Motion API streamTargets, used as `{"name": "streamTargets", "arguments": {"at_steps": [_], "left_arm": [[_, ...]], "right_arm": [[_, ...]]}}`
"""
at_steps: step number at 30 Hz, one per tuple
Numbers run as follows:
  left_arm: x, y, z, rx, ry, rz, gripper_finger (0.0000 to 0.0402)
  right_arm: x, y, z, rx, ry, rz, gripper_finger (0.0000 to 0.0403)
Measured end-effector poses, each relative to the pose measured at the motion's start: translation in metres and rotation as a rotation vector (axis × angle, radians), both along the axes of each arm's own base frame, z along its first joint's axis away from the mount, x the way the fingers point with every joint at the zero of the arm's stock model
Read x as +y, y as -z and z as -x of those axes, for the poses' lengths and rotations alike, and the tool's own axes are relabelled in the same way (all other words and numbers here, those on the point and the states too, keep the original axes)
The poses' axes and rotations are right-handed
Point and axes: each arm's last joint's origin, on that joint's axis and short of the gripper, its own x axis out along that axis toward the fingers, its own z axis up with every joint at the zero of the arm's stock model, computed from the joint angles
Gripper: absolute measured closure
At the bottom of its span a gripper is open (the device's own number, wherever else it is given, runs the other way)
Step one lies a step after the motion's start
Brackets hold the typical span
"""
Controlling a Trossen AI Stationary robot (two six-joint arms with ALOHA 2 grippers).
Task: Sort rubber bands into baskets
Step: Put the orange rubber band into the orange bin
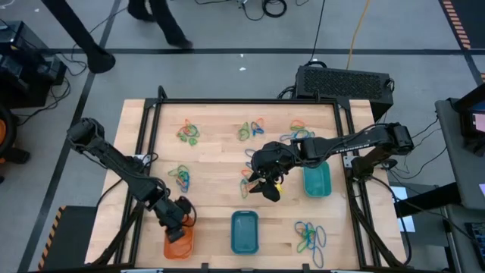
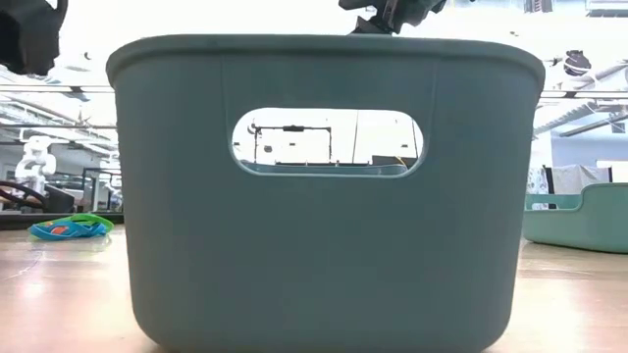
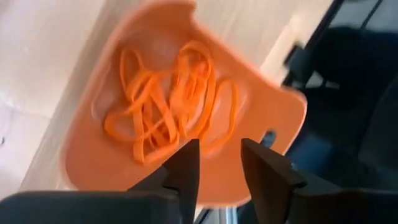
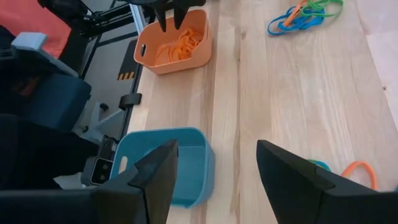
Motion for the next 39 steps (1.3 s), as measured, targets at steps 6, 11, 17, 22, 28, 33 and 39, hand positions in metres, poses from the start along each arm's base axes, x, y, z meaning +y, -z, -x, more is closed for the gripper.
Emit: {"name": "streamTargets", "arguments": {"at_steps": [6,11,17,22,28,33,39], "left_arm": [[0.002,-0.011,0.006,0.016,0.068,0.087,0.0269],[0.013,-0.033,0.001,-0.185,0.05,0.133,0.0268],[0.047,-0.043,-0.027,-0.505,-0.078,-0.098,0.0268],[0.081,-0.028,-0.063,-0.597,-0.077,-0.199,0.0268],[0.112,0.001,-0.107,-0.675,-0.134,-0.224,0.0268],[0.122,0.019,-0.144,-0.674,-0.116,-0.272,0.0268],[0.121,0.033,-0.184,-0.732,0.076,-0.399,0.0268]], "right_arm": [[0.0,0.0,0.0,0.002,0.003,-0.003,0.0193],[0.0,0.0,0.0,0.023,0.029,-0.034,0.0193],[-0.001,0.008,0.007,0.157,0.072,-0.066,0.0193],[0.002,0.018,0.018,0.303,0.129,-0.036,0.0193],[0.012,0.027,0.032,0.455,0.241,0.065,0.0193],[0.024,0.028,0.038,0.493,0.277,0.084,0.0193],[0.032,0.028,0.04,0.499,0.294,0.079,0.0193]]}}
